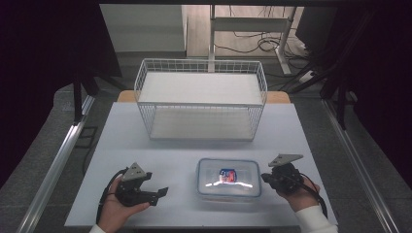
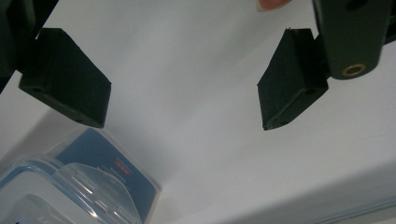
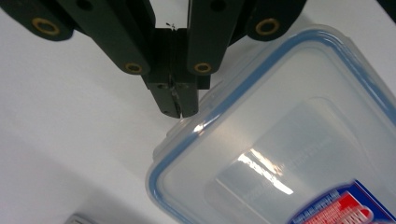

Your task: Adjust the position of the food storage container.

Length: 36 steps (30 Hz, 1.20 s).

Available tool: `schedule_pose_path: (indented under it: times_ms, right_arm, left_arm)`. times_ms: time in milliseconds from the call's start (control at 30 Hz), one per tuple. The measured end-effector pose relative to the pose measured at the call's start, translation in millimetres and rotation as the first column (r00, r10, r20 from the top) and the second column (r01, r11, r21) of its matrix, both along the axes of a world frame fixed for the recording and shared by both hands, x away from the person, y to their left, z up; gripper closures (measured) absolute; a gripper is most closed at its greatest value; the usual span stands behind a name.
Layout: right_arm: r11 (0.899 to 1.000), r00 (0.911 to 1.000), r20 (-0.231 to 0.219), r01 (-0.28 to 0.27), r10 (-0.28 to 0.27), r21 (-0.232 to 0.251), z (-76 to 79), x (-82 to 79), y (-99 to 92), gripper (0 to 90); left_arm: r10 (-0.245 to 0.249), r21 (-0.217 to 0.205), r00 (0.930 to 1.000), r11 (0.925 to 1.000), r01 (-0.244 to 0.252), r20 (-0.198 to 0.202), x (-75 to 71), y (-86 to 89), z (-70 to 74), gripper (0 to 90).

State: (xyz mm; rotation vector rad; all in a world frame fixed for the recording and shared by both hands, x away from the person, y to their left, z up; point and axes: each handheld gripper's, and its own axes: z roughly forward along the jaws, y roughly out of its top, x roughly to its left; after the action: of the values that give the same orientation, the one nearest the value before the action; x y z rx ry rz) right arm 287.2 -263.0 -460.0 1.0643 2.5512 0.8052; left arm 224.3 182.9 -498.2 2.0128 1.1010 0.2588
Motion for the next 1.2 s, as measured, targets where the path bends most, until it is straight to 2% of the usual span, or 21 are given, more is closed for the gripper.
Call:
schedule_pose_path:
  times_ms: [67, 167, 233, 333, 567, 600, 867, 1033, 1100, 1167, 1200]
  right_arm:
    - [1.0, 0.9999, -0.01, 0.007, -0.007, 0.013, -1.3, 0.6, -1.3, 89.2]
    - [1.0, 0.9999, -0.014, 0.008, -0.008, 0.006, -2.2, 0.5, 0.5, 89.2]
    - [1.0, 0.9997, -0.021, -0.008, 0.008, 0.004, -3.7, 0.7, 4.4, 89.2]
    - [0.999, 0.9987, -0.026, -0.044, 0.044, -0.004, -6.3, 1.6, 18.6, 89.2]
    - [0.996, 0.9957, -0.028, -0.088, 0.088, 0.0, -8.1, 7.5, 43.4, 89.2]
    - [0.994, 0.9937, -0.026, -0.109, 0.109, -0.002, -10.0, 9.3, 51.7, 89.2]
    - [0.99, 0.9896, -0.006, -0.144, 0.144, 0.003, -14.7, 13.8, 76.9, 89.2]
    - [0.989, 0.9889, -0.008, -0.148, 0.148, 0.009, -15.7, 14.2, 79.3, 89.2]
    - [0.989, 0.9893, -0.008, -0.145, 0.146, 0.034, -14.8, 14.5, 76.1, 89.1]
    - [0.99, 0.9911, 0.004, -0.133, 0.133, 0.037, -13.3, 14.4, 74.0, 89.1]
    - [0.993, 0.9941, 0.029, -0.106, 0.104, 0.059, -8.8, 12.9, 67.6, 89.1]
  left_arm:
    - [-0.001, 0.0, 1.0, 1.0, 0.001, -0.002, 0.5, -0.1, -0.1, 17.2]
    - [-0.001, 0.001, 1.0, 1.0, 0.001, -0.003, 0.7, -0.3, -0.3, 17.2]
    - [0.001, 0.0, 1.0, 1.0, -0.001, -0.003, 0.8, 0.0, 0.0, 17.2]
    - [0.012, -0.005, 0.9999, 0.9999, -0.012, 0.001, 1.3, 2.8, 0.9, 17.2]
    - [0.03, -0.016, 0.9995, 0.9994, -0.03, 0.002, 2.4, 8.5, 2.2, 17.1]
    - [0.029, -0.016, 0.9996, 0.9994, -0.029, 0.006, 2.7, 9.2, 2.3, 17.2]
    - [0.051, -0.027, 0.9987, 0.9984, -0.051, 0.009, 3.2, 11.8, 3.2, 17.1]
    - [0.055, -0.025, 0.9985, 0.9982, -0.055, 0.005, 4.0, 13.4, 2.4, 17.1]
    - [0.056, -0.026, 0.9984, 0.9981, -0.056, 0.007, 4.2, 13.9, 2.4, 17.1]
    - [0.057, -0.026, 0.9984, 0.9981, -0.057, 0.007, 4.3, 14.1, 2.3, 17.1]
    - [0.058, -0.026, 0.9983, 0.998, -0.057, 0.007, 4.3, 14.4, 2.2, 17.1]
